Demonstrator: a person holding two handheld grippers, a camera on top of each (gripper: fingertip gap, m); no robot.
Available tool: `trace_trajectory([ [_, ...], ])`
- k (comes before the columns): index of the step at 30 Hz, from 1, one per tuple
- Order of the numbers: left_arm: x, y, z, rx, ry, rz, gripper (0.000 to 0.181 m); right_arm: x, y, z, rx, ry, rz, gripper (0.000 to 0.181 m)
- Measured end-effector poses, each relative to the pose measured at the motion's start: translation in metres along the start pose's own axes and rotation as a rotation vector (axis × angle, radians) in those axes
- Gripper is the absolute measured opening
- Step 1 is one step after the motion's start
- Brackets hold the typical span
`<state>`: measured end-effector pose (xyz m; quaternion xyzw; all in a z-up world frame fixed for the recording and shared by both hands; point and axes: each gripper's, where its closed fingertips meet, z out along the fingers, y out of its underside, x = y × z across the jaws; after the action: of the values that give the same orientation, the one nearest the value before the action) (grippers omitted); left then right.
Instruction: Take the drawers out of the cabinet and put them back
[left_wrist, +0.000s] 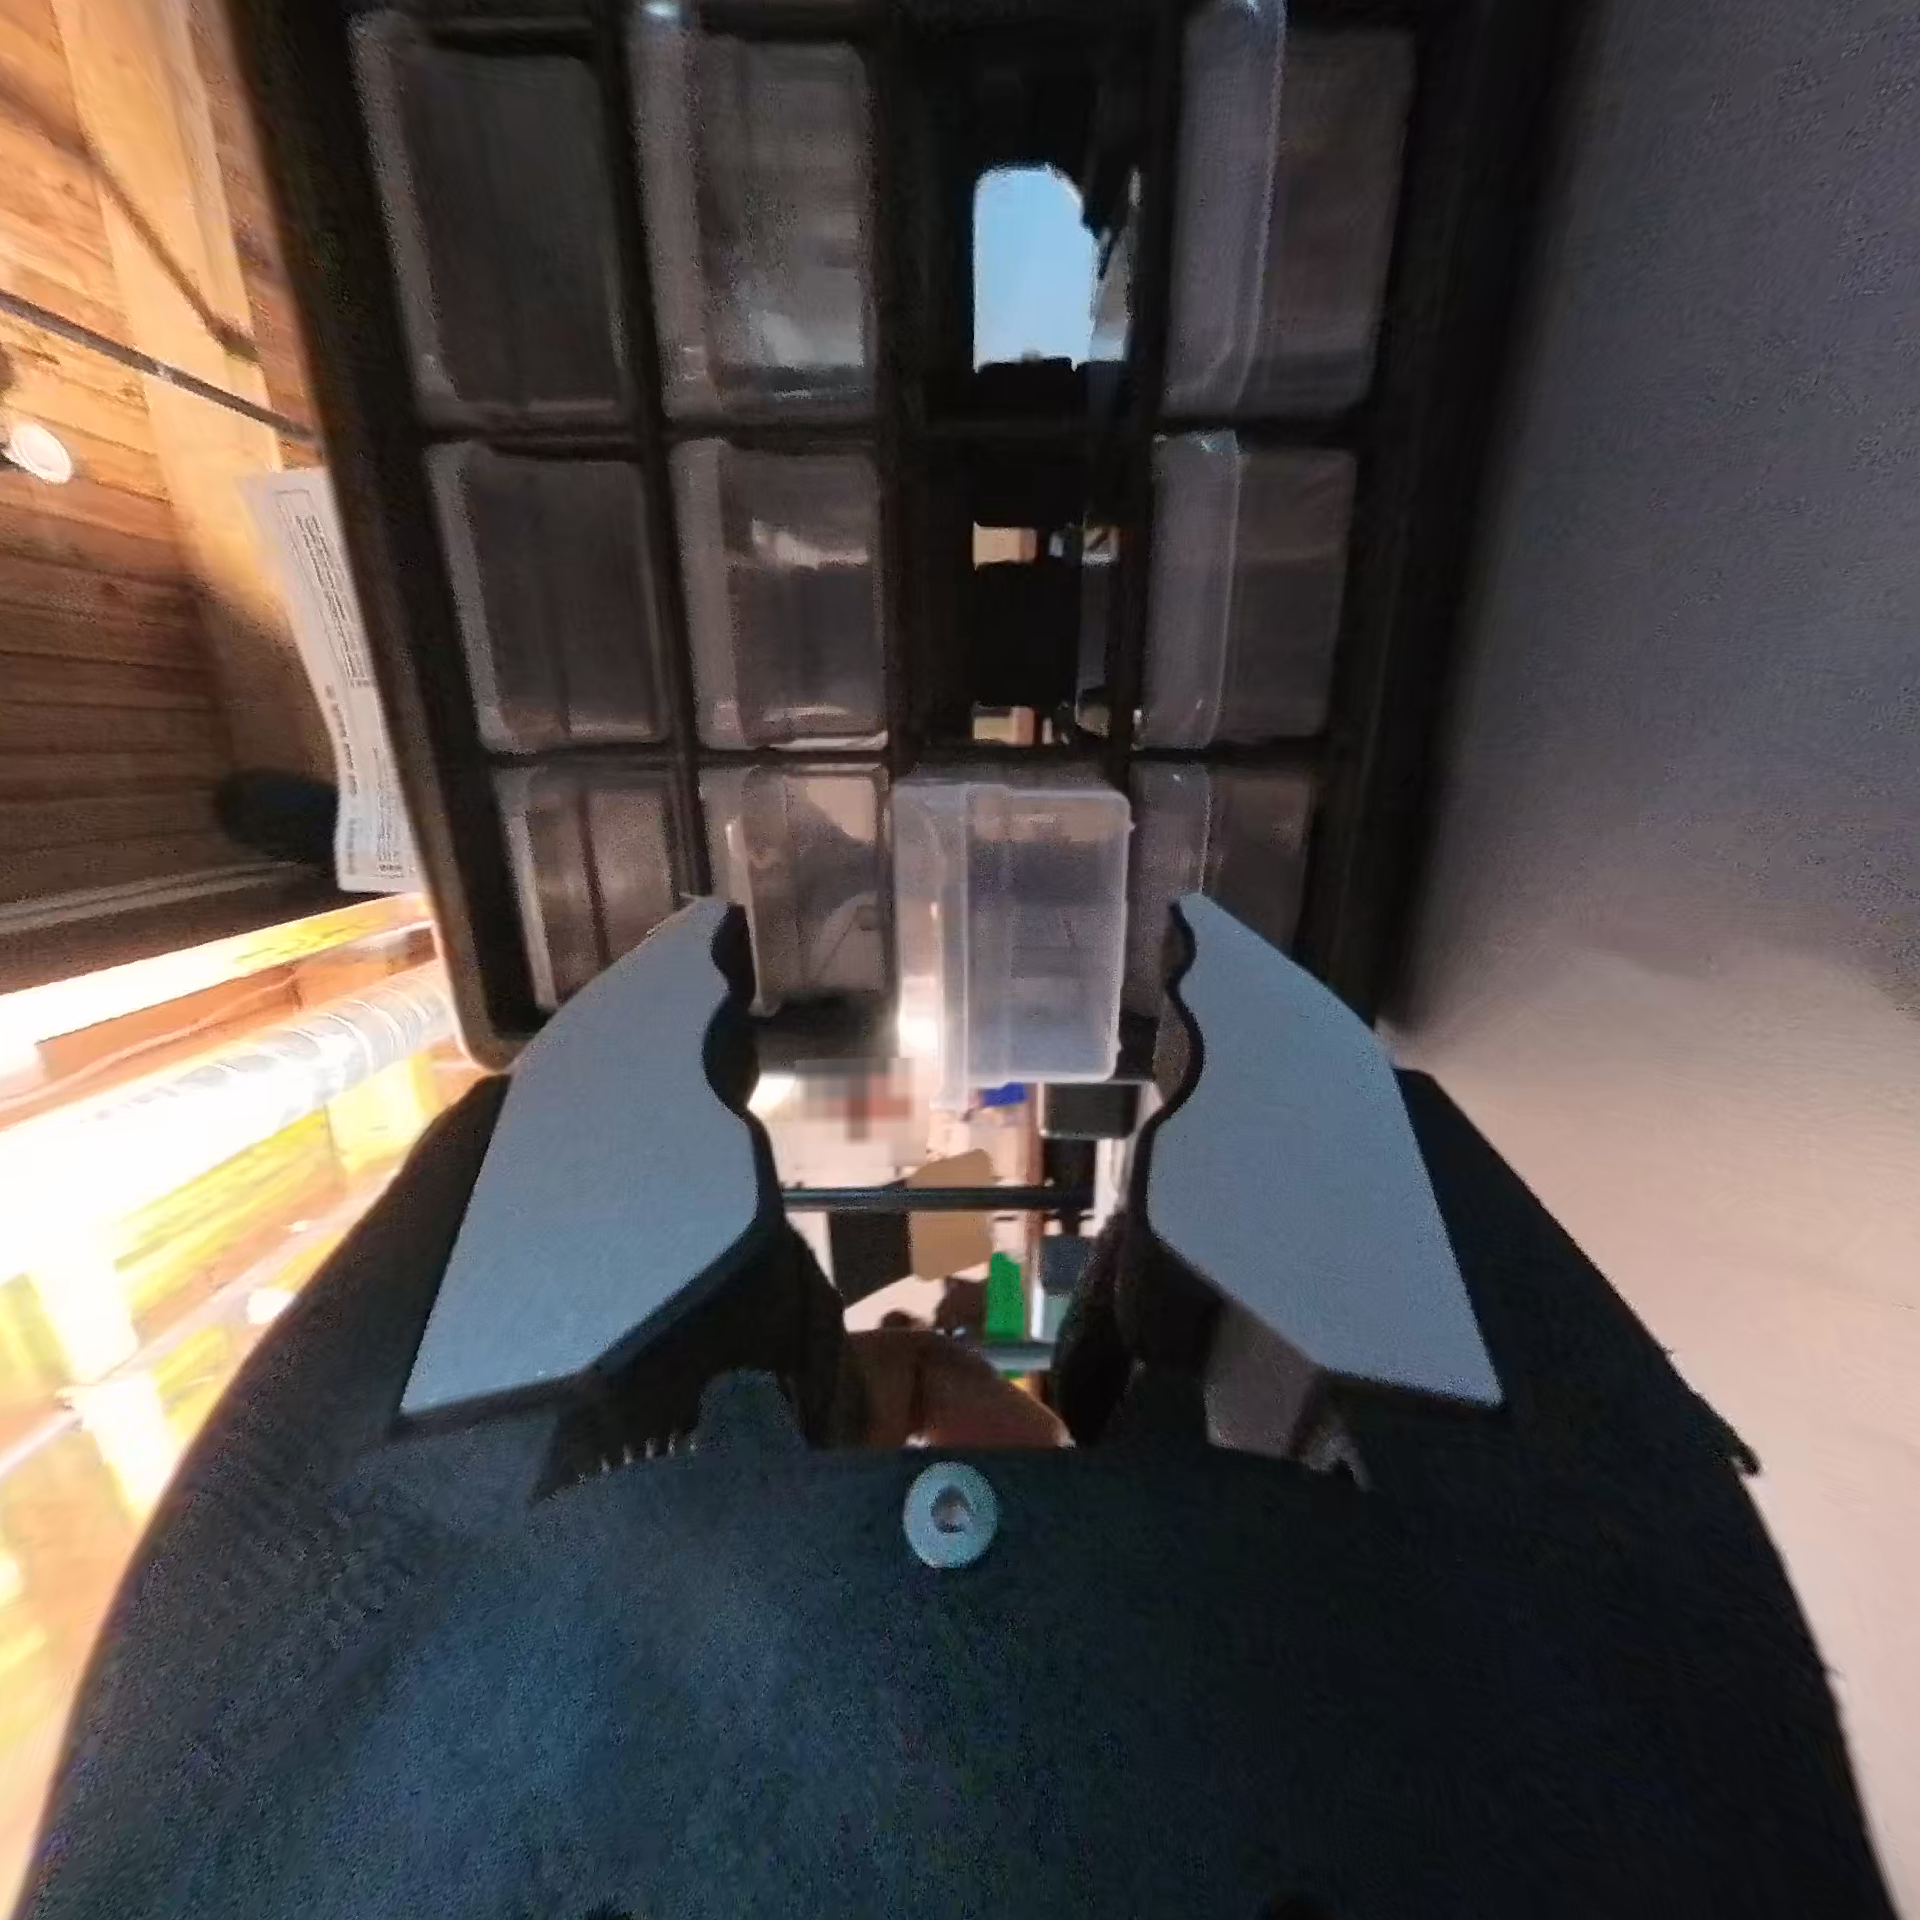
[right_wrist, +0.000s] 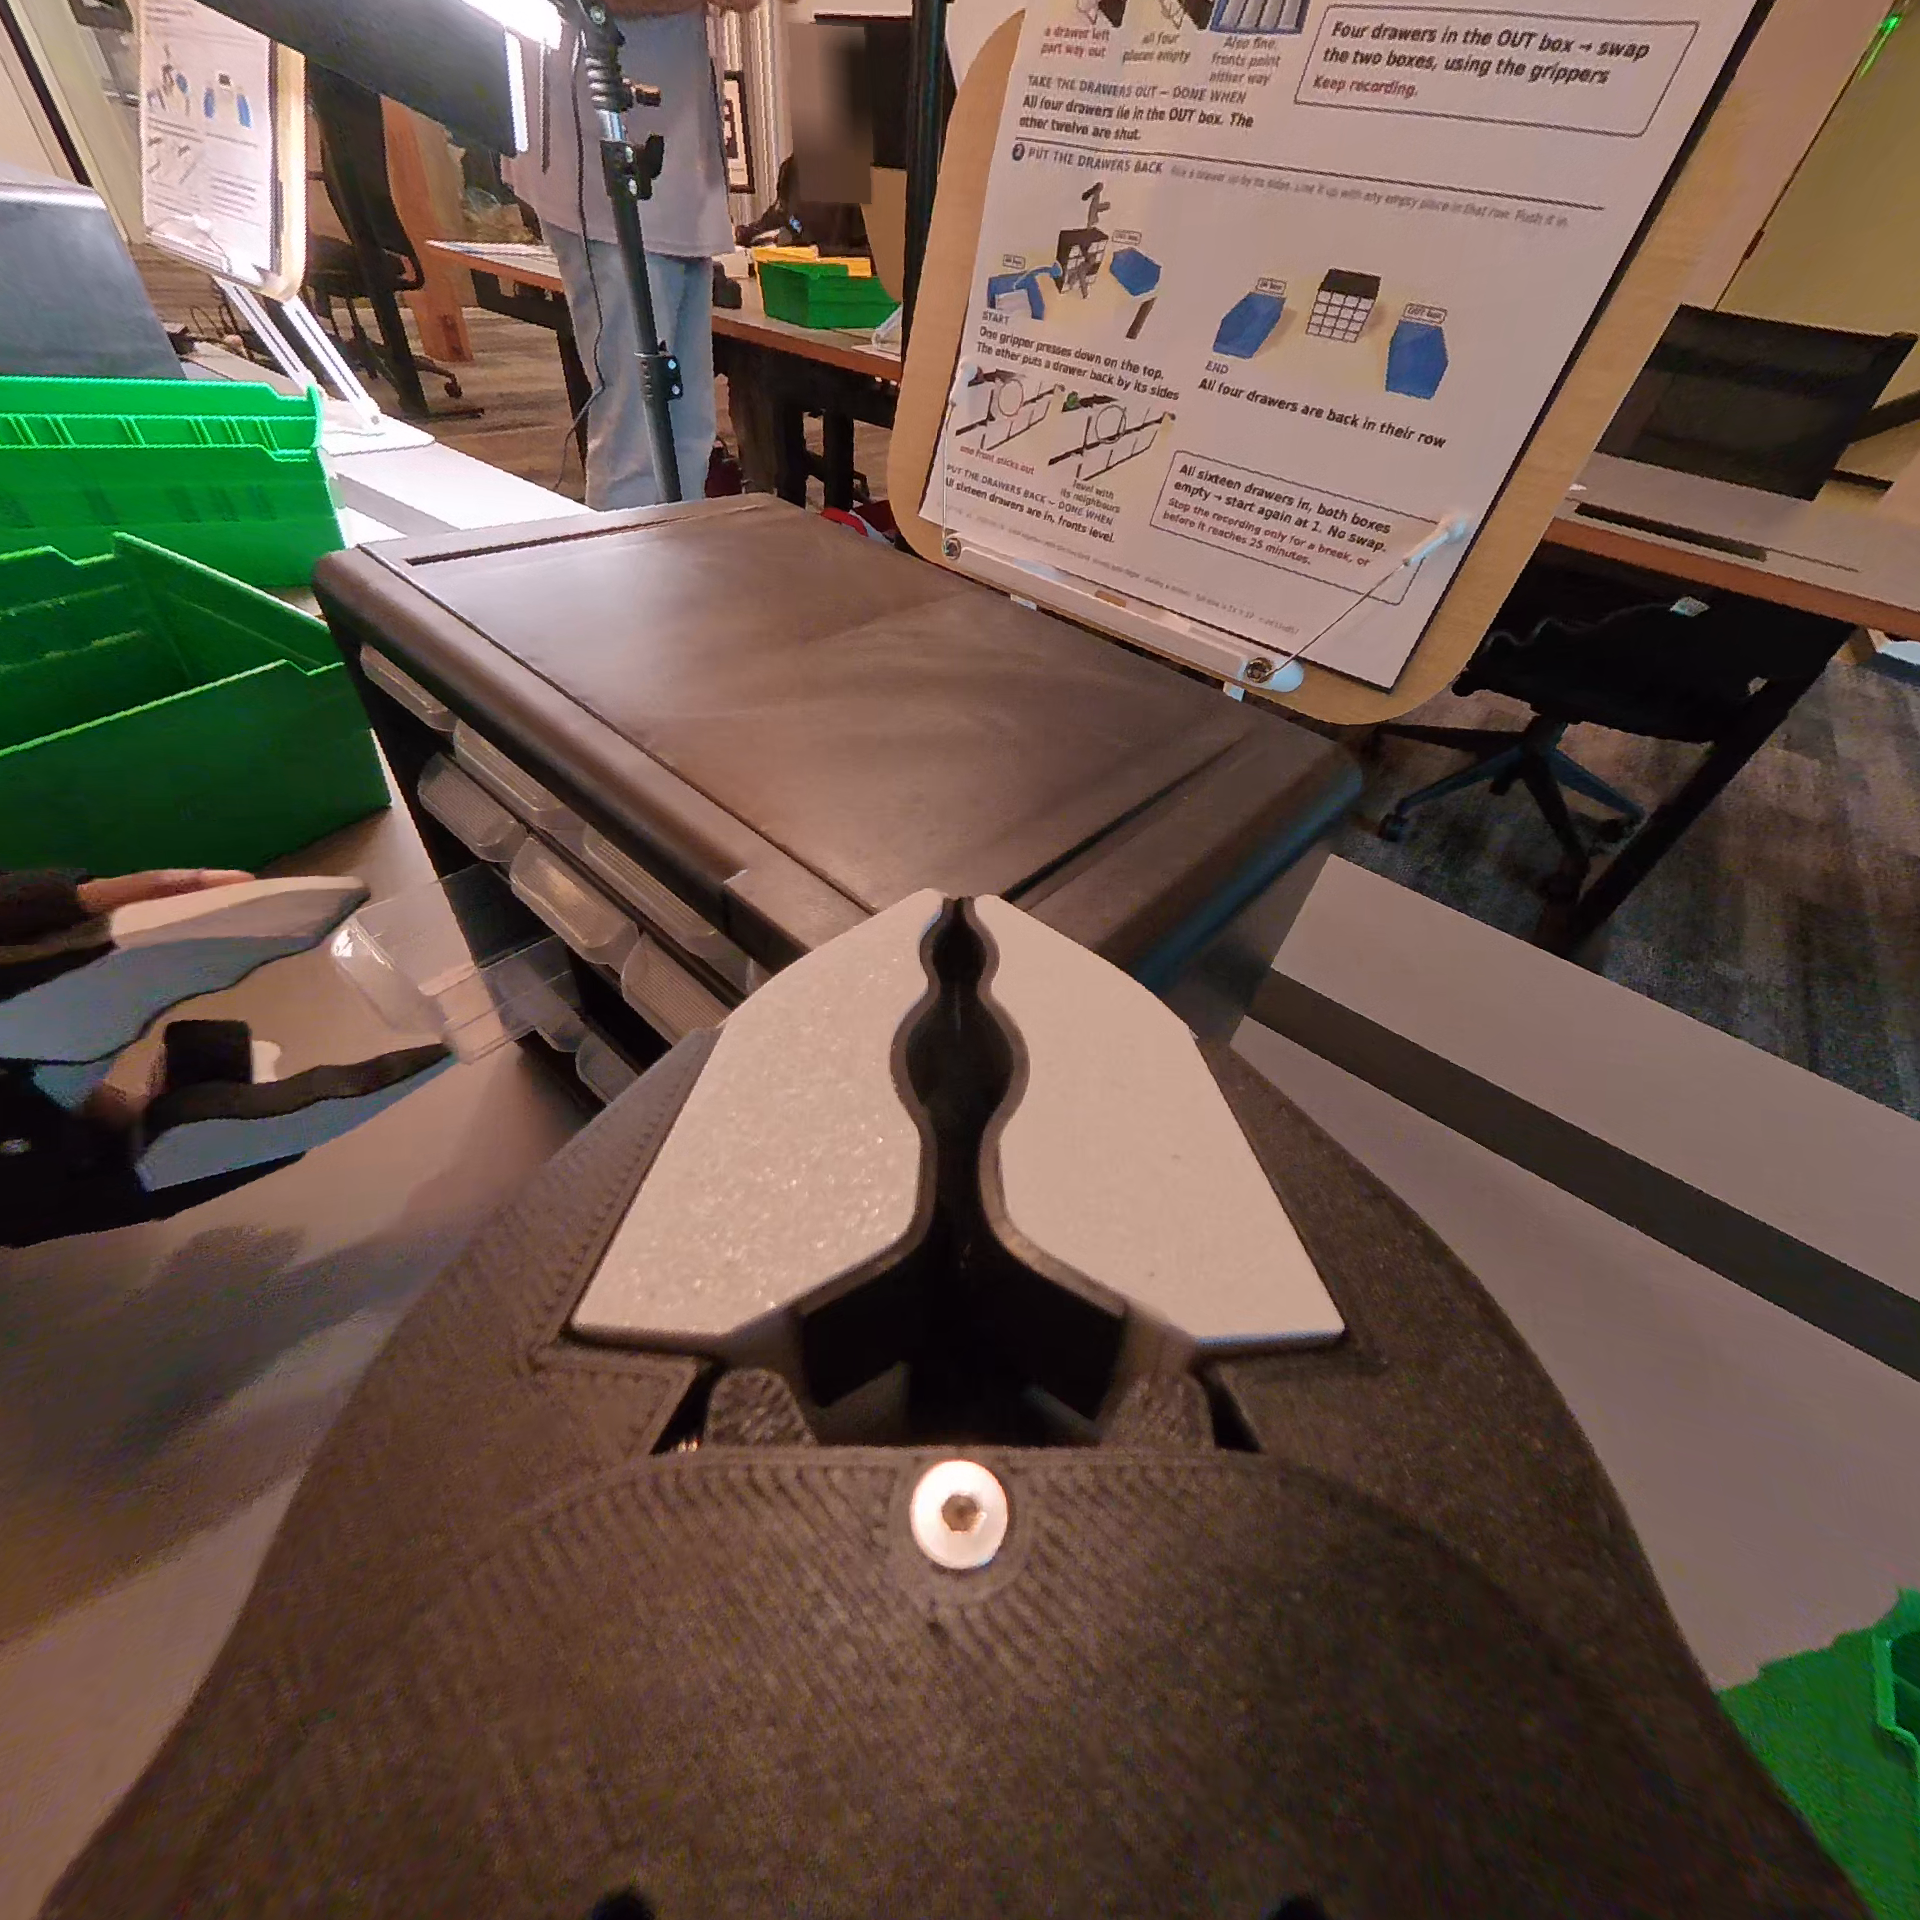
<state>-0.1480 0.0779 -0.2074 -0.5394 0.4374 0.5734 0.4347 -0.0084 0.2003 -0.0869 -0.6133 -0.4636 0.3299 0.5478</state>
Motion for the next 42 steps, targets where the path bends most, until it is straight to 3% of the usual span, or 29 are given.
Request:
trace_trajectory([
  [1, 0.002, 0.002, 0.005, -0.016, -0.007, 0.032, 0.076, 0.0, 0.0, 0.0, 0.001, 0.0, 0.0, 0.001],
  [4, 0.005, 0.004, 0.016, -0.048, -0.033, 0.1, 0.072, 0.0, 0.0, 0.0, 0.003, -0.001, 0.0, 0.001],
  [7, 0.006, 0.004, 0.02, -0.063, -0.042, 0.137, 0.049, 0.0, 0.0, 0.0, 0.006, -0.002, -0.002, 0.001],
  [21, 0.004, -0.009, -0.037, -0.007, -0.002, 0.13, 0.047, 0.0, 0.0, 0.001, -0.006, 0.006, -0.014, 0.001],
  [28, -0.005, -0.019, -0.059, 0.021, 0.101, 0.085, 0.047, 0.0, 0.0, 0.001, -0.008, 0.004, -0.018, 0.001],
  [42, -0.03, -0.009, -0.074, 0.023, 0.282, 0.012, 0.047, 0.0, 0.0, 0.001, -0.025, 0.007, -0.035, 0.001],
])
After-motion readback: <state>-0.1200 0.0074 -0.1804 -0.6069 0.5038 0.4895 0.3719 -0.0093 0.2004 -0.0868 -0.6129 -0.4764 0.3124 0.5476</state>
